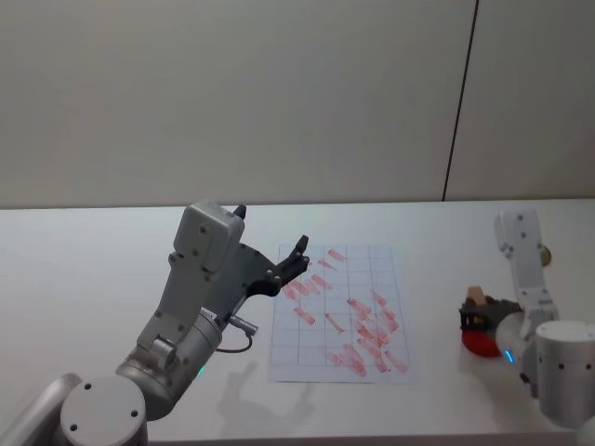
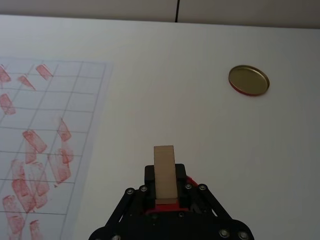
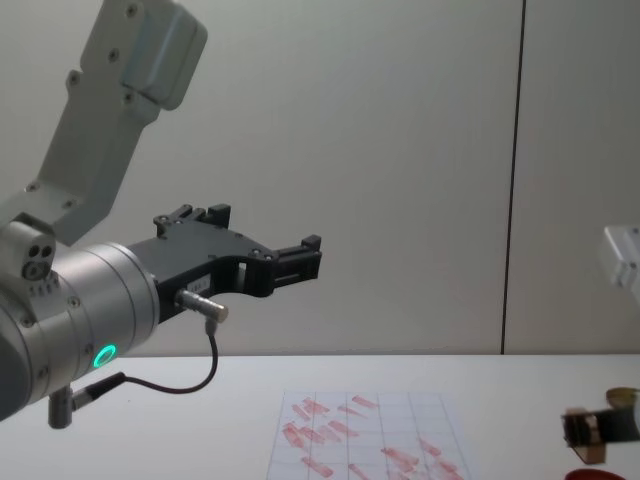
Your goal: Use the one hand to pick up the stamp and affix it onto the A4 paper.
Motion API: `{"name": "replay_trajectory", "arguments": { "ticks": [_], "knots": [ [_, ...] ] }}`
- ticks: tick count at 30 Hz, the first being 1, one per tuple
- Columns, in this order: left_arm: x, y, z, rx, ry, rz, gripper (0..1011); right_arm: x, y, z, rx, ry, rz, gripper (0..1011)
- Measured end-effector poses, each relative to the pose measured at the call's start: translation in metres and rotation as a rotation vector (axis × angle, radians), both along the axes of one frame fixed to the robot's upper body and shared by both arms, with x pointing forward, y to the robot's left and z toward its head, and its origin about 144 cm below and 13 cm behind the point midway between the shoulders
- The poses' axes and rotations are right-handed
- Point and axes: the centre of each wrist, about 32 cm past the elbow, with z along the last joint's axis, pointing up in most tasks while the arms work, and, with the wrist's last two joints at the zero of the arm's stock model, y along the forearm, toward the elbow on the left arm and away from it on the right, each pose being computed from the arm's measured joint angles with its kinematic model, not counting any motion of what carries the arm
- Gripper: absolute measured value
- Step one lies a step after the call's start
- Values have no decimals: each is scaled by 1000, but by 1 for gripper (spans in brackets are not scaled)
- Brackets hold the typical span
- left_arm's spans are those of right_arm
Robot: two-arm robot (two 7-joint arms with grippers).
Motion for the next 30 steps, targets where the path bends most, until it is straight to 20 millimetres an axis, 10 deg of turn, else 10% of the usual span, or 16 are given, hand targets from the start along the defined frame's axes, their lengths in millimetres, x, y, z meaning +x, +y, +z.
{"name": "replay_trajectory", "arguments": {
  "ticks": [19,30],
  "knots": [
    [0,0,0,0,0,0,993,-1,-10,-19,-22,70,-21,226],
    [0,0,0,0,0,0,993,-5,-11,-21,-18,65,-9,566]
  ]
}}
